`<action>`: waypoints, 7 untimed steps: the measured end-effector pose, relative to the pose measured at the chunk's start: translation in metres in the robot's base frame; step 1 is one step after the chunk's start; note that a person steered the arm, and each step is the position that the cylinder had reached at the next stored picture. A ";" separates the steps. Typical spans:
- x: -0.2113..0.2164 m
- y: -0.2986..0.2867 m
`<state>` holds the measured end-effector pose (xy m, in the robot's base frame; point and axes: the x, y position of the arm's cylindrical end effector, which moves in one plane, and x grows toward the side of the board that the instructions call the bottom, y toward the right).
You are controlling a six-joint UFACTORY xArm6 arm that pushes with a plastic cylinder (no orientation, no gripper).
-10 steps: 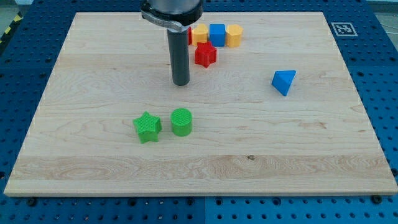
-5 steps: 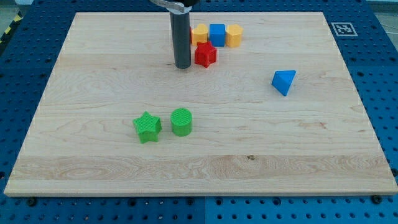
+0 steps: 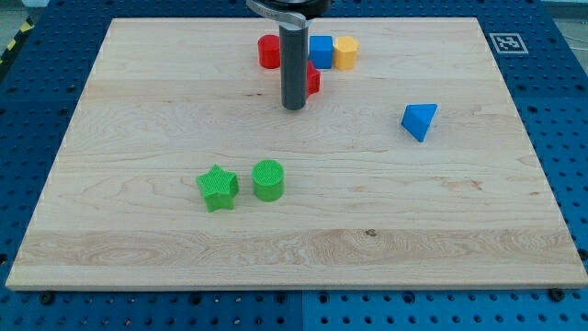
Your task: Move the red star into the yellow heart and blue cube
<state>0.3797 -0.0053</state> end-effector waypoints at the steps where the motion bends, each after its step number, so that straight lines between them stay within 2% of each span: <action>1: 0.000 0.000; 5: -0.031 0.000; 7: -0.031 0.000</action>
<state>0.3486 -0.0053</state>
